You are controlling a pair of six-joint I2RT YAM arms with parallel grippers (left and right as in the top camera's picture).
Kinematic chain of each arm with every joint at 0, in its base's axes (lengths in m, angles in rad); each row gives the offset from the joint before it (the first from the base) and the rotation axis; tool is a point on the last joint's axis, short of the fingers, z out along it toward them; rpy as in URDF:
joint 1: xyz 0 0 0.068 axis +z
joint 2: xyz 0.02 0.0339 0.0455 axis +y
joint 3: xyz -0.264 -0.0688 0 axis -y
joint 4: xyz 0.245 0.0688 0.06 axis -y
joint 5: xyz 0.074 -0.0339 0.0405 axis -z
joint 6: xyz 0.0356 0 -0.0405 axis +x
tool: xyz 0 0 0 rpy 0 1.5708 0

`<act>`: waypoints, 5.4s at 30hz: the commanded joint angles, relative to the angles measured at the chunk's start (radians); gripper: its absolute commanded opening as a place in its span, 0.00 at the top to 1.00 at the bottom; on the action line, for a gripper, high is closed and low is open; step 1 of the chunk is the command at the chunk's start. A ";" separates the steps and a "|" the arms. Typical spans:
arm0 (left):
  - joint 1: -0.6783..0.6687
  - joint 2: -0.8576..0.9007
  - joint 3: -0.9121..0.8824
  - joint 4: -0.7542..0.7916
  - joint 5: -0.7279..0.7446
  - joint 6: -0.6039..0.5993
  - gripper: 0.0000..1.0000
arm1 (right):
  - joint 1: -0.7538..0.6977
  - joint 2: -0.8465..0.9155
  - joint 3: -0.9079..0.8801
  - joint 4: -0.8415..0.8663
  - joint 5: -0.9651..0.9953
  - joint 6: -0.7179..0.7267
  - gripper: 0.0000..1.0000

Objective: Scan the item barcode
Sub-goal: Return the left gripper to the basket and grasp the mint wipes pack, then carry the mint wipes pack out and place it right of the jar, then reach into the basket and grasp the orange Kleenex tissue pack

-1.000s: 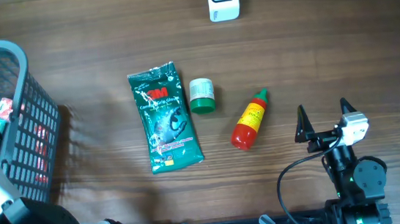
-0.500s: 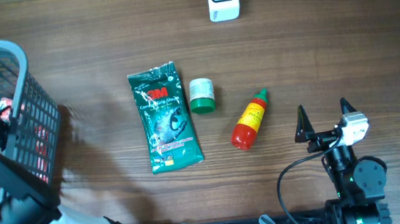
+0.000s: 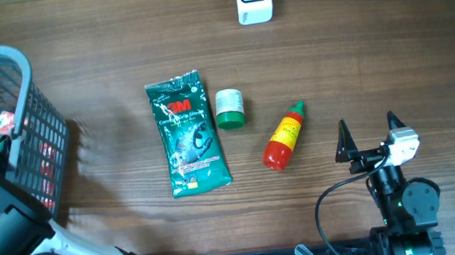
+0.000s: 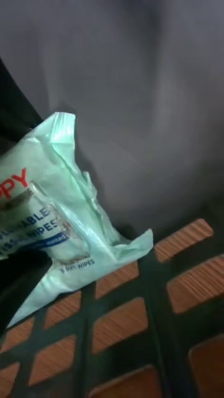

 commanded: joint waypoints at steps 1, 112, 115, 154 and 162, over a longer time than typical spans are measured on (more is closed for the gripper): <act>0.009 0.063 -0.010 -0.014 0.000 0.005 0.50 | -0.002 -0.001 -0.001 0.002 0.011 -0.010 0.00; -1.234 -0.867 0.044 0.096 -0.215 1.237 0.00 | -0.002 -0.001 -0.001 0.002 0.011 -0.010 0.01; -1.118 -0.893 0.084 0.093 -0.214 1.233 0.00 | -0.002 -0.001 -0.001 0.002 0.011 -0.010 0.00; -0.047 -0.025 0.228 -0.340 0.483 0.901 0.34 | -0.002 -0.001 -0.001 0.002 0.011 -0.010 0.00; -0.056 0.080 0.217 -0.261 0.486 0.901 0.37 | -0.002 -0.001 -0.001 0.002 0.011 -0.010 0.00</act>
